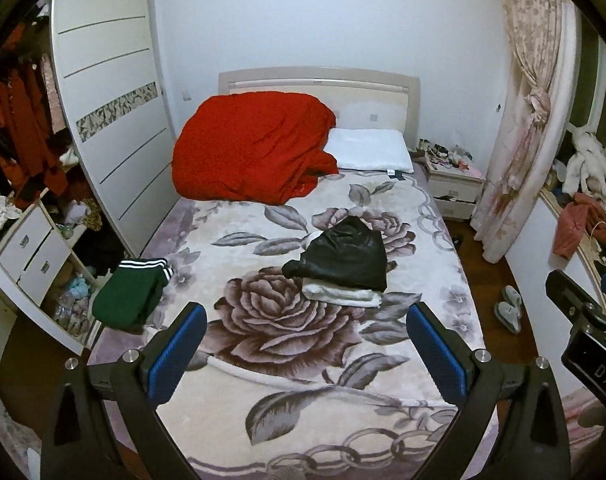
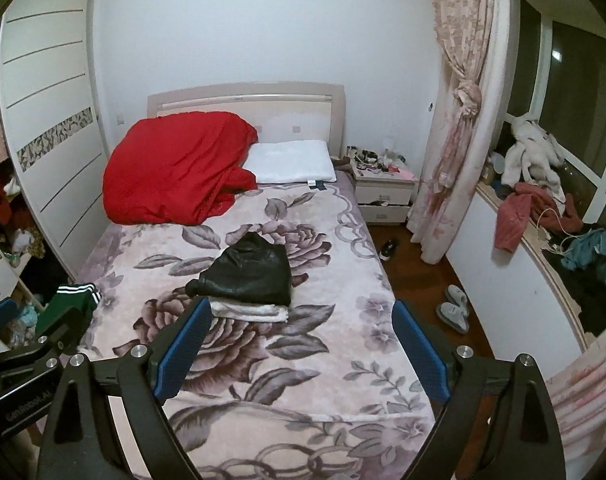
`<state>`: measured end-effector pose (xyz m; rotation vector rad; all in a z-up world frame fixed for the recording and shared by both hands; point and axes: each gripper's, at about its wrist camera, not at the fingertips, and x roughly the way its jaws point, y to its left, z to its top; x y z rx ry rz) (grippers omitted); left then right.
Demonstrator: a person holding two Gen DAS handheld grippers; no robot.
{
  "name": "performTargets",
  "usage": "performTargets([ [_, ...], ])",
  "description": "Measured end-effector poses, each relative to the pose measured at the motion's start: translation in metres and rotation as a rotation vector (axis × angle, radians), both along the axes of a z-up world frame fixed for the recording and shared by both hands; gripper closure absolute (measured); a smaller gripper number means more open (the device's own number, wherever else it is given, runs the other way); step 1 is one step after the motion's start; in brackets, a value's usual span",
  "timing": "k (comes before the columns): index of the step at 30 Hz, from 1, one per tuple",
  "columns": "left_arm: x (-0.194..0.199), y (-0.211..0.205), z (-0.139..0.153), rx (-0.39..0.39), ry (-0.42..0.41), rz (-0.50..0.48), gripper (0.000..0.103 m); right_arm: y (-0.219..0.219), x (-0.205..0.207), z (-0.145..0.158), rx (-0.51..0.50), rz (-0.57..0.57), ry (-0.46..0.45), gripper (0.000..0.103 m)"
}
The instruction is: Fold large clothes
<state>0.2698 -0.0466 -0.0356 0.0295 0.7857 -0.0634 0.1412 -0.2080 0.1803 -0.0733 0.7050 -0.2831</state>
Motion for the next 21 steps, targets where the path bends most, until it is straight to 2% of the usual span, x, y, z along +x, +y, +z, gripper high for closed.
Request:
performTargets([
  [14, -0.025, -0.005, 0.008, 0.015, -0.075, 0.014, 0.0, 0.003, -0.005, 0.018, -0.018, 0.03, -0.033, 0.006],
  [21, -0.028, -0.005, 0.009, 0.014, -0.072, 0.021, 0.0, 0.004, 0.002, 0.023, -0.015, 0.043, -0.036, 0.005],
])
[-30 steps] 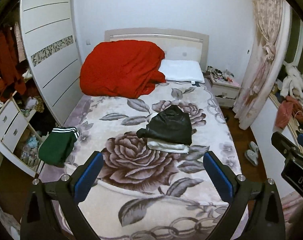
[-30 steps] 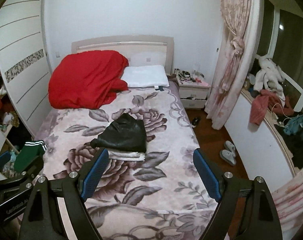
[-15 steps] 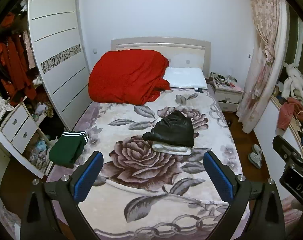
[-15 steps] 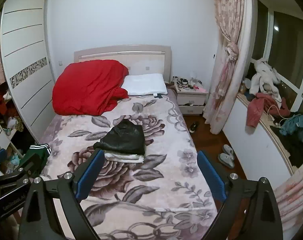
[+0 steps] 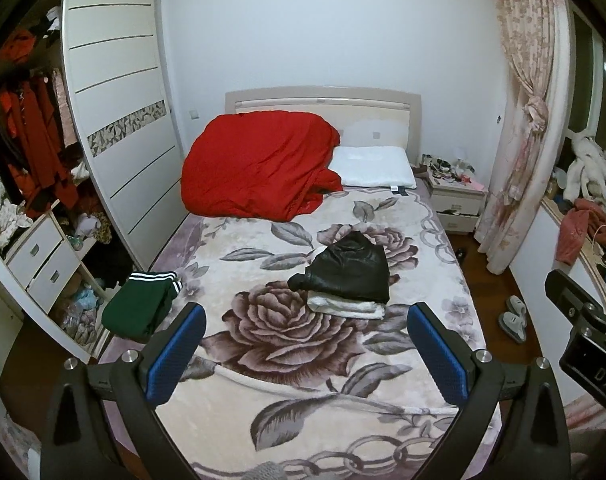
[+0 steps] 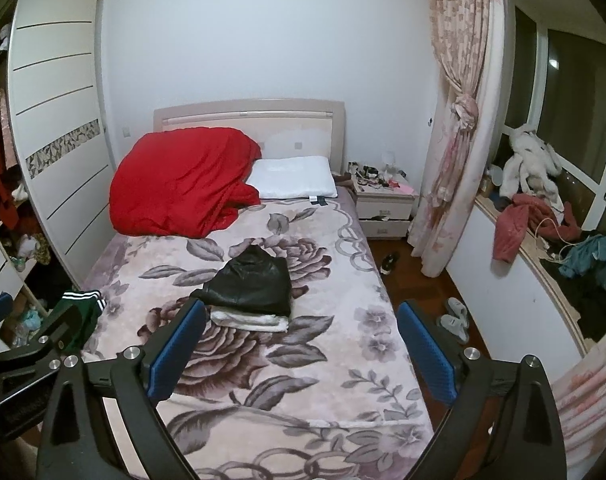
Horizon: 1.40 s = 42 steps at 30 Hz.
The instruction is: Fold large clothes
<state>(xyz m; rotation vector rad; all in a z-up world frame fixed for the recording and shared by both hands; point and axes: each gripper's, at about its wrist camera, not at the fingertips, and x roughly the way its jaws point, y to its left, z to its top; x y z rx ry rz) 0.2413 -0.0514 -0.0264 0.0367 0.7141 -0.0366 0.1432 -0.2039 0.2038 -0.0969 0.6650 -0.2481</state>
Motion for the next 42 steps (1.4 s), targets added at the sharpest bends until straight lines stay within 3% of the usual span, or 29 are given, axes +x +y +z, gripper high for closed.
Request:
performTargets([
  [22, -0.005, -0.001, 0.004, 0.002, -0.021, 0.028, 0.0, 0.002, 0.02, 0.002, 0.006, 0.029, 0.012, 0.004],
  [42, -0.006, 0.002, 0.015, -0.011, -0.04, 0.034, 0.0, -0.002, 0.014, 0.003, 0.018, 0.028, 0.008, 0.004],
])
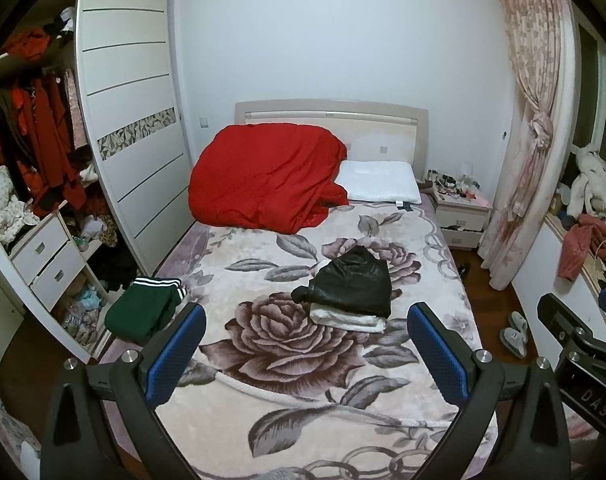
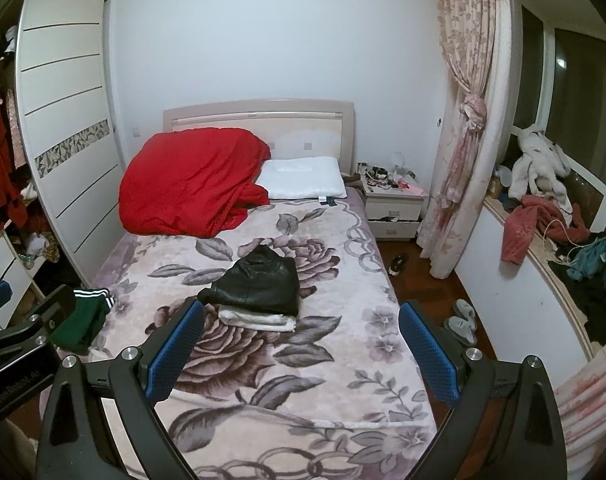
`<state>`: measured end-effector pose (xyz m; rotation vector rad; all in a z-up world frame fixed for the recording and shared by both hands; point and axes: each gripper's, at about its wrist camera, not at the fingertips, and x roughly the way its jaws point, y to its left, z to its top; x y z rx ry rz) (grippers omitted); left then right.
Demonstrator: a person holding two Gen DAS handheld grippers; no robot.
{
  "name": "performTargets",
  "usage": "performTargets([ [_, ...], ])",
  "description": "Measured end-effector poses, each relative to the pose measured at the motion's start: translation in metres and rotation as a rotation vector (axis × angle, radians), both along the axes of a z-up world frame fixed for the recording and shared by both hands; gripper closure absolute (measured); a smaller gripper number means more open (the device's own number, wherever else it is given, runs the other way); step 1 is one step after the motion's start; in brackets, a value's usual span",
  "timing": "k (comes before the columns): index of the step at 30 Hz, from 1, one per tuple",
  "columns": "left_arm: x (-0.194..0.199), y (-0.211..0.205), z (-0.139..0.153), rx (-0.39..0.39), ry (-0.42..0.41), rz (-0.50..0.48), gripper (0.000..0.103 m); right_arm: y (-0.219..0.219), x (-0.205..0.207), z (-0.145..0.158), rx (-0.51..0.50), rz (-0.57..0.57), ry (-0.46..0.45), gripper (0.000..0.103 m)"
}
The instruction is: Fold large clothes
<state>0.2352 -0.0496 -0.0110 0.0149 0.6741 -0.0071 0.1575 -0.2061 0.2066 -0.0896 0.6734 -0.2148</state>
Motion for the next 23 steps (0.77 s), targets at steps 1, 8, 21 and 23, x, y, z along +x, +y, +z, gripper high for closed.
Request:
performTargets([
  [1, 0.0001, -0.0007, 0.0016, 0.0, 0.0, 0.002, 0.0, -0.0002, -0.0025, -0.0003, -0.001, -0.001, 0.0, 0.004],
  [8, 0.0002, -0.0027, 0.004, 0.002, -0.006, 0.009, 0.0, 0.0006, -0.0057, -0.0005, -0.001, -0.002, -0.007, 0.004],
  [21, 0.0007, -0.002, 0.006, -0.004, -0.011, 0.021, 0.0, 0.0018, -0.0095, -0.0022, -0.001, -0.002, -0.007, 0.004],
  [23, -0.0019, -0.0031, 0.0043, -0.004, -0.012, 0.025, 0.0, 0.0027, -0.0121, -0.0029, 0.001, -0.002, -0.008, 0.004],
])
